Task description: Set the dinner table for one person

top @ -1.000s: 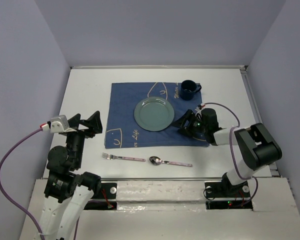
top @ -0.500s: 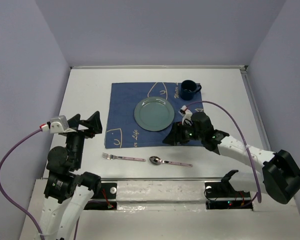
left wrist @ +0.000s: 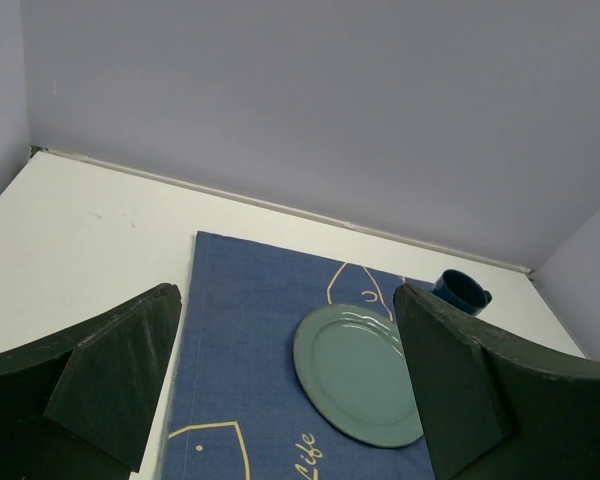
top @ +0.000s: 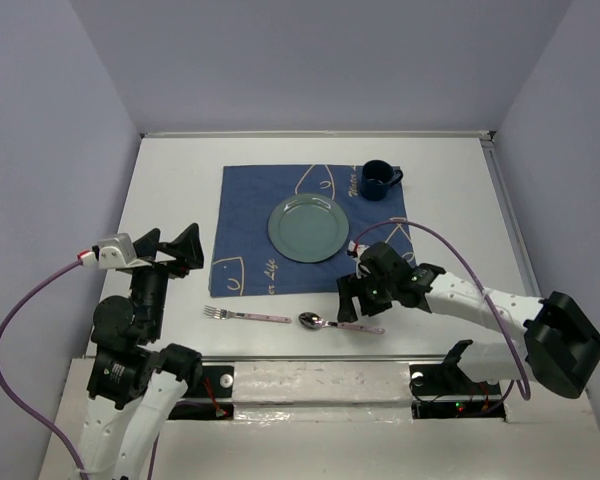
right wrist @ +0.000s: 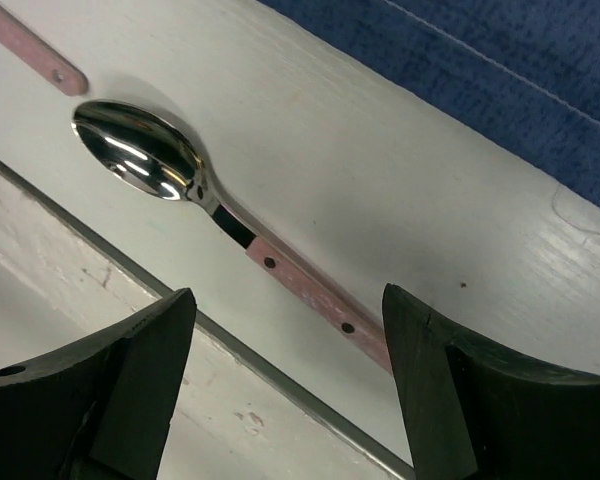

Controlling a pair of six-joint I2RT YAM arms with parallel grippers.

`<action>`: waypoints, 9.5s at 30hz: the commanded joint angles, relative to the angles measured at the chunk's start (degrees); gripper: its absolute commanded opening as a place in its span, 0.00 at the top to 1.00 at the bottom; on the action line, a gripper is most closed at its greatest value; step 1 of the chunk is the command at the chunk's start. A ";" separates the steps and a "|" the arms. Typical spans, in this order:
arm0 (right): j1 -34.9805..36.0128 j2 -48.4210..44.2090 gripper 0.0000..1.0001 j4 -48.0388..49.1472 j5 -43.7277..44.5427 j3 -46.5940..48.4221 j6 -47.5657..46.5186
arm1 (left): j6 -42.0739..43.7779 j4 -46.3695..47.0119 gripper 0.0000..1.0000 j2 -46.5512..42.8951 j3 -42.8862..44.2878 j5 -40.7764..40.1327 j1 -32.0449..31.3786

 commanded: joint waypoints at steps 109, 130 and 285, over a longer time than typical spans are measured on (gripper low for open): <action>-17.16 18.93 0.63 8.17 16.99 28.67 -4.90 | -0.11 2.31 0.01 1.24 -0.32 1.01 -0.99; 22.48 34.28 0.47 18.38 13.38 34.46 -21.68 | -1.61 -0.68 0.01 1.50 0.38 -5.41 0.15; 10.36 17.89 0.00 39.53 36.33 25.47 9.46 | -0.20 -1.82 0.01 -2.01 1.09 -10.59 0.24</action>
